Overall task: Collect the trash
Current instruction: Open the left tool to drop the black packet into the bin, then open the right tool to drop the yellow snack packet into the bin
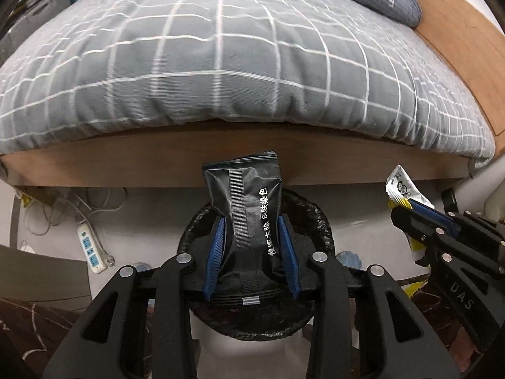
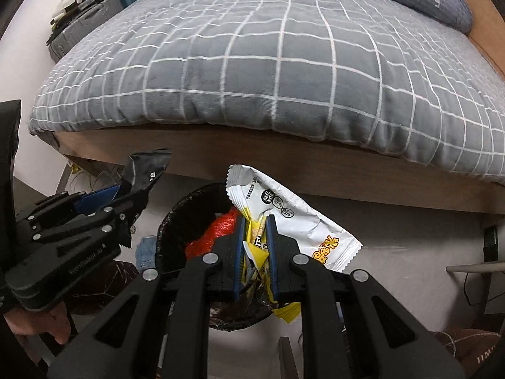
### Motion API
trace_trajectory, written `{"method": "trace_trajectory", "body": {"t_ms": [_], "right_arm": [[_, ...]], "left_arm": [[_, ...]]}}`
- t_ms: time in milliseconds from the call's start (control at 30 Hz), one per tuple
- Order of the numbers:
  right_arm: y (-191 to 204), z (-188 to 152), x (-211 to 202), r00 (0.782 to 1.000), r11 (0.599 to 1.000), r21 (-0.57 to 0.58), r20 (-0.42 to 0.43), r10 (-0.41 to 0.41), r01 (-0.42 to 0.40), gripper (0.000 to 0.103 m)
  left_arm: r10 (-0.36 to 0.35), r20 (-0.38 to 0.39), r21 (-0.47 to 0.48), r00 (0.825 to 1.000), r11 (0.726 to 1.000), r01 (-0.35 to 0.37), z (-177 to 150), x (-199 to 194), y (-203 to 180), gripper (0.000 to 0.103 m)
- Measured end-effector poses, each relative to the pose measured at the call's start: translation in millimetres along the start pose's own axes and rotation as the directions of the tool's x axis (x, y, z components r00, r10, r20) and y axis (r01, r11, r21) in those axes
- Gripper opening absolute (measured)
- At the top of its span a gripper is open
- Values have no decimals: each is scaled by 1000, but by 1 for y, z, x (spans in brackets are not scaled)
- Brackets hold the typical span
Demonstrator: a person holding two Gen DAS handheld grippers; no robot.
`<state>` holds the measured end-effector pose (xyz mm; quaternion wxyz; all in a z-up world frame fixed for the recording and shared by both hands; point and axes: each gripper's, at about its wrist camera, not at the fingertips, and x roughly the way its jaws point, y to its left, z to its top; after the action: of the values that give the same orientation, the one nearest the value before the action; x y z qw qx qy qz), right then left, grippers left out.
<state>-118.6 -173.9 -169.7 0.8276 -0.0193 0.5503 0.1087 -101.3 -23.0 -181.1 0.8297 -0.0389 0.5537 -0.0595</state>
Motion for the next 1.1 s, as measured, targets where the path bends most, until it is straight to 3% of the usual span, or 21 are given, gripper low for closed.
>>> {"method": "trace_trajectory", "body": {"t_ms": [133,333,633,1100], "right_arm": [[-10,0,3,1000,1000,19,-13,-6,6,13],[-12,0,12,1000,1000,26,-28,0,1,13],[8,1,25,999,1000,9,-38,19,-18,13],[67,7,50,993,994,-57,-77,89,-94,15]], "left_arm": [[2,-13,23,1000,1000,-2,3,11,-11,41],[22,-6,37,1000,999,-21,2,16,-17,64],[82,33,-18,996,997,-81,-4,10,17,94],[144,33,-133,989,981,-138,-26,-4,96,97]]}}
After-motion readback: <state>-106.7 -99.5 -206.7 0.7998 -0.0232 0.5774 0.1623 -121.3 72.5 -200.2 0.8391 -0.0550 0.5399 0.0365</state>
